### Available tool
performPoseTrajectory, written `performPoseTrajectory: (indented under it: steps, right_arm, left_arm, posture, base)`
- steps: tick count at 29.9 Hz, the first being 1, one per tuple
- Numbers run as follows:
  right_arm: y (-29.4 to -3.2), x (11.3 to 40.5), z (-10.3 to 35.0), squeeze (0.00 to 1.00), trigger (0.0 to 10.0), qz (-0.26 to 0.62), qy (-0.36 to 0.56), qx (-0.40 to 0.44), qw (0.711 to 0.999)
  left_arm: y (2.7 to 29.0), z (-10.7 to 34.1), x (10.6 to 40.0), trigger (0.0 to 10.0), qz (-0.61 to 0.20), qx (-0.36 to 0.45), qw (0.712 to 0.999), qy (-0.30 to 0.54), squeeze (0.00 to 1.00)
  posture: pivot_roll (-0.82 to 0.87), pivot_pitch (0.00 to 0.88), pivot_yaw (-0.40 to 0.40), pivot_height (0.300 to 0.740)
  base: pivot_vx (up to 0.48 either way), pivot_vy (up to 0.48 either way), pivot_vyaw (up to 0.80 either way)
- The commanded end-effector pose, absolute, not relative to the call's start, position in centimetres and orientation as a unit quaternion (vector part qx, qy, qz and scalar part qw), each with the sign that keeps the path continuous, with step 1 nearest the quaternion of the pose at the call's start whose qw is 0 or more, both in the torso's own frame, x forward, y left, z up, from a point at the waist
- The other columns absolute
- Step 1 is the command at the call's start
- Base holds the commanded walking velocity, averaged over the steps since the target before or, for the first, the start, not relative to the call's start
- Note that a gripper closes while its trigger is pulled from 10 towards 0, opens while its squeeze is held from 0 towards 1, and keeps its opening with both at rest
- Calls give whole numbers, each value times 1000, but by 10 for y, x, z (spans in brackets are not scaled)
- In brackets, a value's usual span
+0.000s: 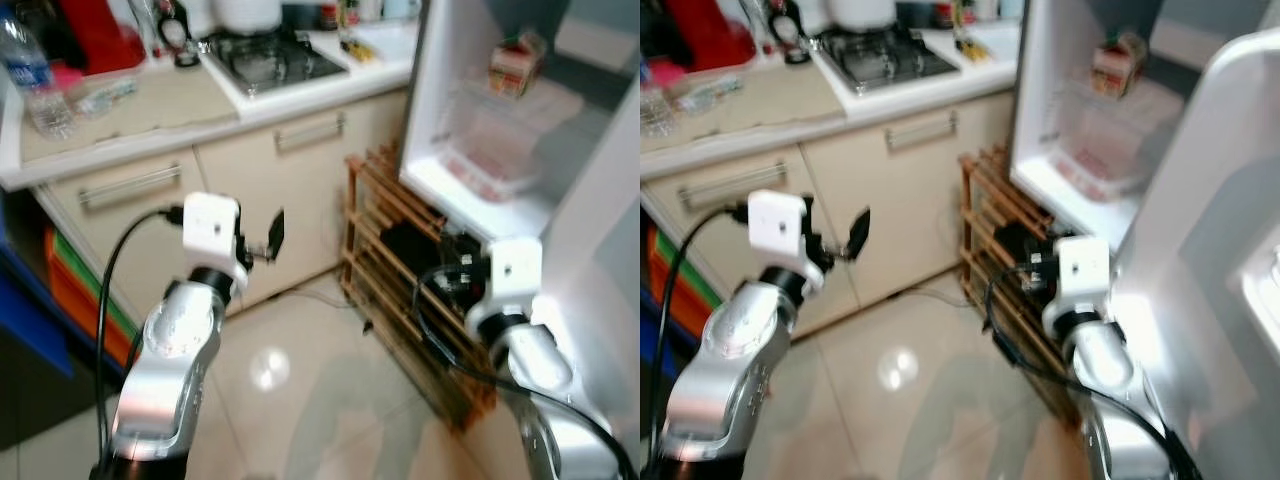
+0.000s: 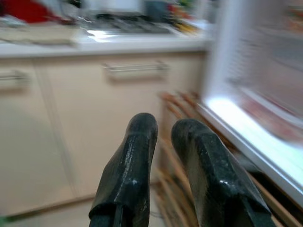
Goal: Restocking fridge
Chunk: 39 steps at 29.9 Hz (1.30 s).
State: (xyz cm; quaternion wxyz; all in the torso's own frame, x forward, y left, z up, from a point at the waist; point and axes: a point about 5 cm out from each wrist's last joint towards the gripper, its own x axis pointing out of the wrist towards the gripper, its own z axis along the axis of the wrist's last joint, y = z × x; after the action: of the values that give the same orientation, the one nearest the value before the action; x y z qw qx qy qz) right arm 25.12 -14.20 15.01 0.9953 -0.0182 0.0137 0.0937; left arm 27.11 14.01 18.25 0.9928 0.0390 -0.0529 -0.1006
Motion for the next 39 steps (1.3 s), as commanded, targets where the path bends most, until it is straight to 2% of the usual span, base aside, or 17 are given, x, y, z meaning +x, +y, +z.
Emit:
performPoseTrajectory:
  steps: [1,6,8,9,10,11,22,35,36,39]
  right_arm:
    - [-139,251,152,0,10000,99,13,-18,995]
    - [-134,251,152,0,10000,107,14,4,994]
    - [-133,251,153,31,10000,104,17,20,994]
    - [-134,251,153,733,10000,101,17,30,994]
    - [-134,252,154,976,10000,99,17,35,994]
    - [-134,252,154,1000,10000,99,16,40,994]
    - [-132,255,166,1000,10000,116,-2,51,992]
    - [-128,269,213,992,10000,119,-77,46,989]
    - [-128,270,215,0,10000,117,-80,56,988]
    - [-128,271,216,0,10000,124,-80,63,987]
  left_arm:
    - [140,181,269,10000,-103,39,993,-47,0]
    - [139,179,267,10000,-112,45,992,-44,0]
    - [139,180,267,10000,-111,43,992,-42,0]
    - [139,180,267,10000,-111,42,992,-41,0]
    - [139,180,267,10000,-111,42,992,-40,0]
    - [140,181,267,10000,-110,44,992,-41,0]
    - [143,180,266,10000,-109,45,992,-36,0]
    - [139,202,268,10000,-108,57,990,-76,0]
    - [139,204,269,10000,-110,63,989,-80,0]
    - [138,205,270,10000,-112,72,987,-84,0]
  posture:
    - [16,15,9,740]
    - [20,15,9,740]
    - [23,15,8,740]
    - [24,15,8,740]
    - [24,16,8,740]
    - [25,16,8,740]
    - [29,15,3,740]
    - [43,4,-15,740]
    - [47,0,-22,740]
    - [51,0,-27,740]
  base:
    - [368,0,800]
    - [368,0,800]
    - [364,0,0]
    - [371,0,0]
    - [368,0,0]
    - [356,0,0]
    - [357,0,0]
    - [347,0,0]
    - [345,0,0]
    - [349,0,0]
